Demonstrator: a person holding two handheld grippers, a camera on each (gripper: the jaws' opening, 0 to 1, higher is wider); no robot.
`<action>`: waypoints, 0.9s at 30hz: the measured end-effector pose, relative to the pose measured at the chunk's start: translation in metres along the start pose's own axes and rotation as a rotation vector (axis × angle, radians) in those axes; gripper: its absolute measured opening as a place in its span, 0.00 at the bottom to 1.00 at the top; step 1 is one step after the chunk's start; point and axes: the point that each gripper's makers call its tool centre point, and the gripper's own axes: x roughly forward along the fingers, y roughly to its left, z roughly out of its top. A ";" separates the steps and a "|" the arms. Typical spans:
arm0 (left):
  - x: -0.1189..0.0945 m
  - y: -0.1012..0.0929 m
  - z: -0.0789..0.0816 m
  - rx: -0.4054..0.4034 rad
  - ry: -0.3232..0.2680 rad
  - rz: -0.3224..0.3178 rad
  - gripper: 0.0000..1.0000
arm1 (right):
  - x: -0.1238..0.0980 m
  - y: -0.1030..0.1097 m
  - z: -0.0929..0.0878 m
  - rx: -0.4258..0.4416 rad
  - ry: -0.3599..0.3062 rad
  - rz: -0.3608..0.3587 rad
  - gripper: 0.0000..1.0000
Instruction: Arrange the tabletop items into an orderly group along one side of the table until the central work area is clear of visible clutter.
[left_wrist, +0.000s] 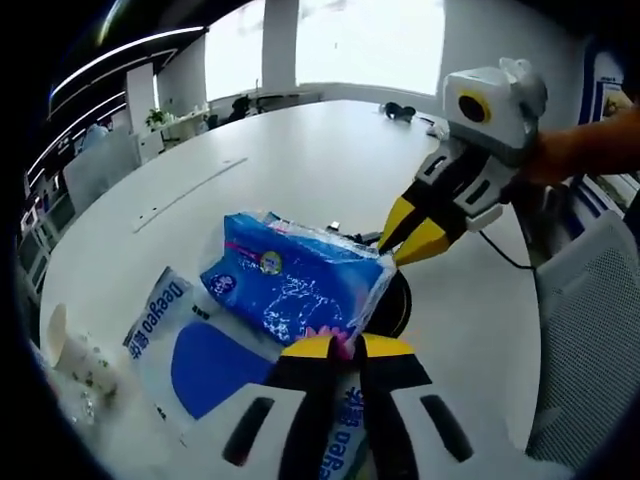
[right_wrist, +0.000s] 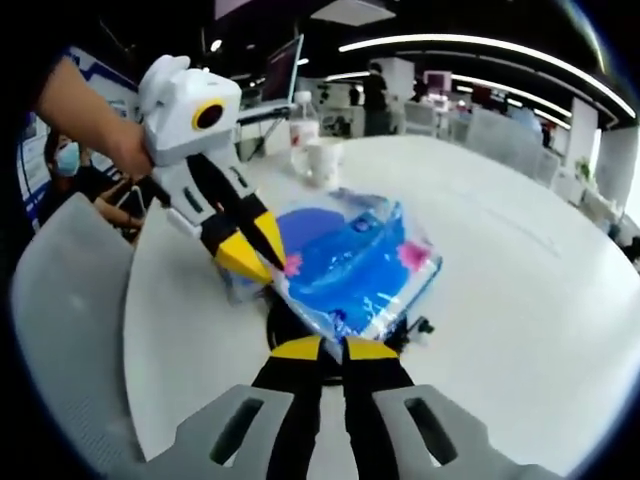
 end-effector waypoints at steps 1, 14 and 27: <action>0.000 0.000 0.000 0.003 0.000 0.001 0.06 | 0.000 0.000 0.000 -0.003 0.000 0.001 0.00; -0.005 -0.003 0.011 0.110 -0.014 0.010 0.00 | -0.010 0.002 0.008 -0.033 -0.030 -0.020 0.00; -0.007 -0.015 0.028 0.146 -0.051 0.011 0.00 | -0.028 -0.001 0.011 -0.039 -0.049 -0.056 0.00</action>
